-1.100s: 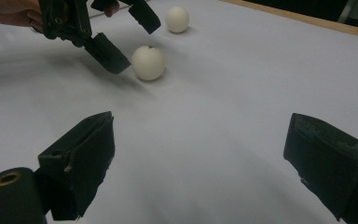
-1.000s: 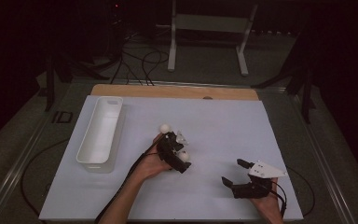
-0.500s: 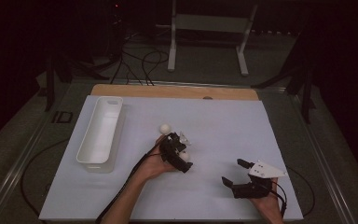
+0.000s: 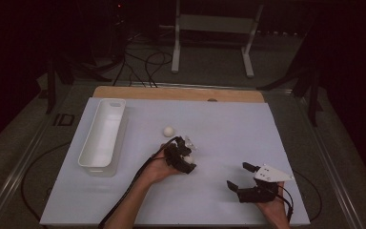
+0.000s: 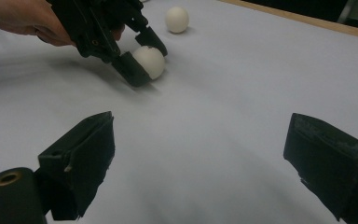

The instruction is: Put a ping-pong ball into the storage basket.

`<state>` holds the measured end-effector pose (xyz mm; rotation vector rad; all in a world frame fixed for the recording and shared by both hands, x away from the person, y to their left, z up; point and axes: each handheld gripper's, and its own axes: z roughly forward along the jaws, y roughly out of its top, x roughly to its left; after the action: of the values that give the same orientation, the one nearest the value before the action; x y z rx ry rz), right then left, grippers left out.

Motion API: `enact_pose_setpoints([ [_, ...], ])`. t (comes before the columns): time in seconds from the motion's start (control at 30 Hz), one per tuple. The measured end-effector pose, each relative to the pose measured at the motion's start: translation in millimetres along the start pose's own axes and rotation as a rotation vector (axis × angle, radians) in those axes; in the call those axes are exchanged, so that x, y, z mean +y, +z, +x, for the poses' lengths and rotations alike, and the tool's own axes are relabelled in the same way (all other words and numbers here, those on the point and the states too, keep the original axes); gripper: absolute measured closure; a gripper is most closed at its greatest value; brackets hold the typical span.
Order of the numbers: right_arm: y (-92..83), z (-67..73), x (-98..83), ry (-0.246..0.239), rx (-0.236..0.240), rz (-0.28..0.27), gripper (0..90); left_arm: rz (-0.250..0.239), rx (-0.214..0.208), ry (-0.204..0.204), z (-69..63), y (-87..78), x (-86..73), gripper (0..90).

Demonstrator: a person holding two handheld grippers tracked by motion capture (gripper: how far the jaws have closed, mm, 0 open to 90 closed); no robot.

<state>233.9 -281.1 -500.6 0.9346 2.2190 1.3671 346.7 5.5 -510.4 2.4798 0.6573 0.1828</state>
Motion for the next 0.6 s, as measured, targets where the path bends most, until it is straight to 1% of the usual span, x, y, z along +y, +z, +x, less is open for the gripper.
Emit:
enact_pose_setpoints([
  [0.17,-0.1,-0.1,0.0,0.001,-0.001,0.001,8.2,0.008,-0.003,0.010,-0.5,1.0,0.4,50.2],
  [0.33,0.0,-0.2,0.0,0.000,0.000,0.000,8.3,0.019,0.002,0.020,-1.1,0.7,1.6,50.8],
  [0.6,-0.1,-0.2,0.0,0.002,0.000,0.000,8.3,0.017,0.002,0.013,-1.9,0.9,2.4,50.9],
])
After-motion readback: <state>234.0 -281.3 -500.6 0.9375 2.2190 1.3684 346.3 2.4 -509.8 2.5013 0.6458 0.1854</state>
